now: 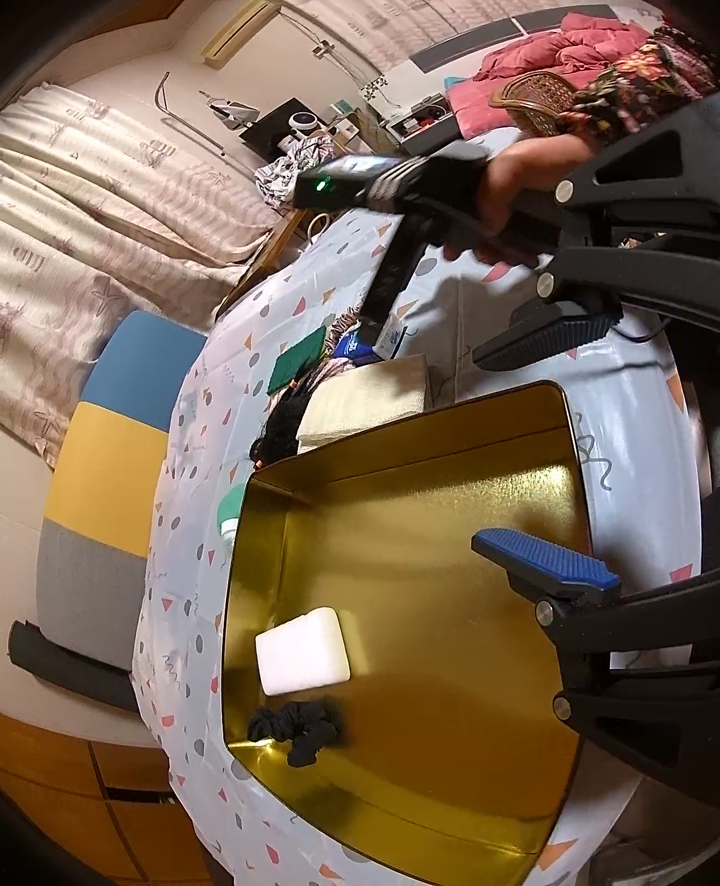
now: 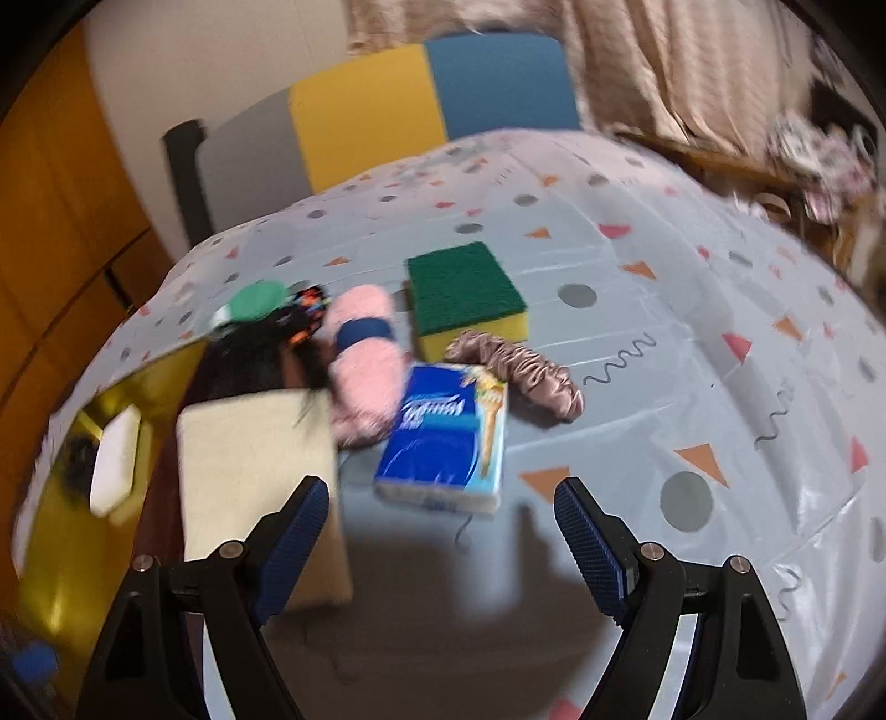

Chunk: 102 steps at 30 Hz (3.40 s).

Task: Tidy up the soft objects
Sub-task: 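Reach the right gripper to the blue Tempo tissue pack and grasp it, then grasp the beige mesh cloth with the left gripper while the right gripper holds the tissue pack, then carry the beige mesh cloth into the gold tray and open the left gripper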

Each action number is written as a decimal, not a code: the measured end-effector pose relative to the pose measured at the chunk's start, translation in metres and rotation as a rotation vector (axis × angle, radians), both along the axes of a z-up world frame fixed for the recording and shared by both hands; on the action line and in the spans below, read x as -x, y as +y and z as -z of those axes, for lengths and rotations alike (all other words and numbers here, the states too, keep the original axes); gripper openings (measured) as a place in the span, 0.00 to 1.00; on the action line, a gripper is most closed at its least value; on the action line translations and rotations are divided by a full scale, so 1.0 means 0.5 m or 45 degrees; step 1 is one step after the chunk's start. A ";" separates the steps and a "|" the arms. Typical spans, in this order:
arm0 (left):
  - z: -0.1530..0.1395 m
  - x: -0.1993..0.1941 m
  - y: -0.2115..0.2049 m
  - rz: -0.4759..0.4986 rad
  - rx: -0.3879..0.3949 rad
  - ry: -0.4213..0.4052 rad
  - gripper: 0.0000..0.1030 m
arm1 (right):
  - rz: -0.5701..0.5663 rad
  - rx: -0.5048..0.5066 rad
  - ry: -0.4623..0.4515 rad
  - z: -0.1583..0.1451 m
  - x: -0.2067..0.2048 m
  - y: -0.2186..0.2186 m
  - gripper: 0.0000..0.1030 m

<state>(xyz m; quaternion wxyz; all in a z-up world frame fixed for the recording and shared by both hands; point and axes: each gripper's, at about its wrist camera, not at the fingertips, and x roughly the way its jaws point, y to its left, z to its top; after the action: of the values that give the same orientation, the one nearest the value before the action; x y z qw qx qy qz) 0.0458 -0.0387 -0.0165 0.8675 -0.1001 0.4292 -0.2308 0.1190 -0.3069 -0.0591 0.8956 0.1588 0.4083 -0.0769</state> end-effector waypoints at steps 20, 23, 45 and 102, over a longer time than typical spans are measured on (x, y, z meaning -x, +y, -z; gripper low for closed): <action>-0.005 0.012 -0.067 0.057 -0.045 -0.005 0.58 | -0.012 0.117 0.088 0.046 0.005 -0.081 0.54; -0.010 0.010 -0.089 0.083 -0.046 -0.006 0.58 | -0.003 0.137 0.089 0.045 0.029 -0.104 0.54; 0.045 -0.150 -0.371 0.033 -0.558 -0.009 0.59 | 0.058 0.179 -0.040 0.062 0.097 -0.151 0.53; 0.051 -0.154 -0.304 0.166 0.003 0.066 0.15 | 0.065 0.121 -0.080 0.062 0.107 -0.161 0.54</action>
<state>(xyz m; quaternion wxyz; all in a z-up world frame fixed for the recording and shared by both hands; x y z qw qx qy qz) 0.1229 -0.1906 -0.0421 0.8390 -0.0790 0.4569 -0.2846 0.0654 -0.3876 -0.0900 0.9122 0.1287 0.3718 -0.1142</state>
